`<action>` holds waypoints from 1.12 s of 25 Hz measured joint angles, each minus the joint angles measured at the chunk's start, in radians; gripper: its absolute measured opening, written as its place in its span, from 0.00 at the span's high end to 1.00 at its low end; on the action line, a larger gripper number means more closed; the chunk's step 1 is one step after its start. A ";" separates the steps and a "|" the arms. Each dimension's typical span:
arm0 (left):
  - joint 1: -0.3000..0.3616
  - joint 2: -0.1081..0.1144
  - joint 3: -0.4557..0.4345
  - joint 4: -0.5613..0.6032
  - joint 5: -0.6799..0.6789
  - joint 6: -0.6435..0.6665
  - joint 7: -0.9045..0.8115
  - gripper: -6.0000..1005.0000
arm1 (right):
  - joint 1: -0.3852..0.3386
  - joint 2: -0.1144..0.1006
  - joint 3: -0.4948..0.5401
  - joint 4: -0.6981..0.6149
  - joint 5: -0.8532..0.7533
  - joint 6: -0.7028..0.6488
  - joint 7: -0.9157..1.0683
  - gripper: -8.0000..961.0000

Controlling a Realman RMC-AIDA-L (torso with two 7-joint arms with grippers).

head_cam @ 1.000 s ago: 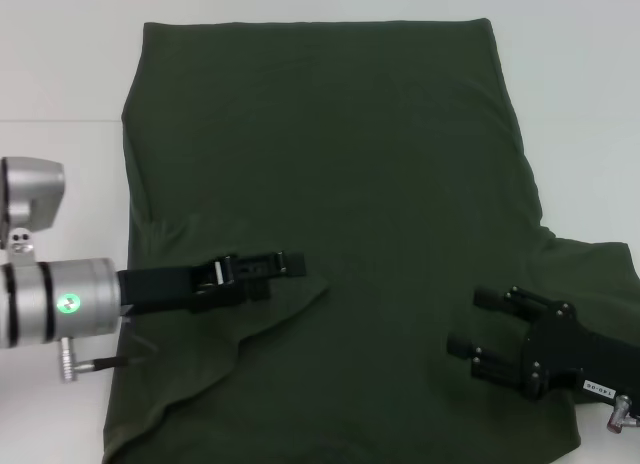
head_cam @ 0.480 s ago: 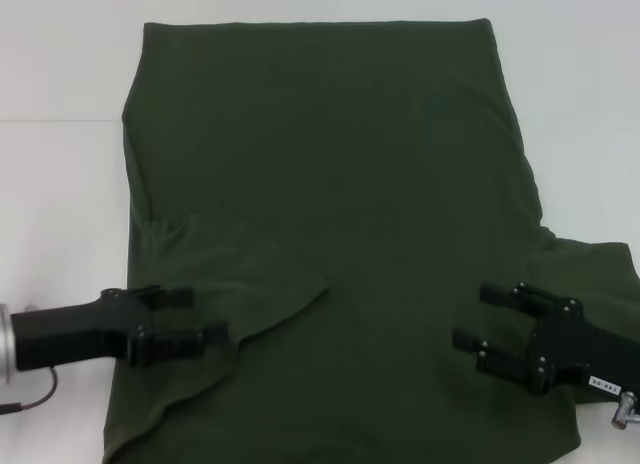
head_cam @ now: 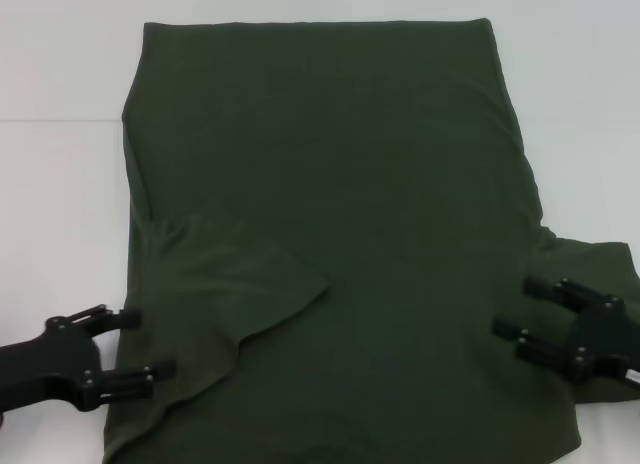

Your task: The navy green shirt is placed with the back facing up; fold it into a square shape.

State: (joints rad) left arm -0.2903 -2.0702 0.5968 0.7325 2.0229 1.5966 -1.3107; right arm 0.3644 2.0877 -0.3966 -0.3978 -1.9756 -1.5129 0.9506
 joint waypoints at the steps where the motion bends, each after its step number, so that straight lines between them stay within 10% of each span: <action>1: 0.000 0.000 0.000 0.000 0.000 0.000 0.000 0.09 | -0.012 0.001 0.004 -0.032 0.000 -0.016 0.018 0.19; 10: 0.012 -0.006 -0.086 0.008 -0.001 0.078 0.041 0.09 | -0.120 -0.007 0.041 -0.540 -0.057 -0.174 0.710 0.19; 14: 0.009 -0.004 -0.085 0.009 0.008 0.108 0.052 0.09 | -0.121 -0.051 0.052 -0.714 -0.189 -0.196 1.108 0.19; 20: 0.012 -0.002 -0.087 0.011 0.009 0.115 0.111 0.09 | -0.008 -0.148 0.044 -0.676 -0.470 -0.248 1.492 0.19; 28: 0.015 0.001 -0.086 0.012 0.011 0.124 0.137 0.09 | 0.134 -0.151 0.029 -0.585 -0.686 -0.224 1.571 0.19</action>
State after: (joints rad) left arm -0.2750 -2.0688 0.5104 0.7442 2.0342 1.7209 -1.1734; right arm 0.4986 1.9371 -0.3678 -0.9829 -2.6620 -1.7371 2.5221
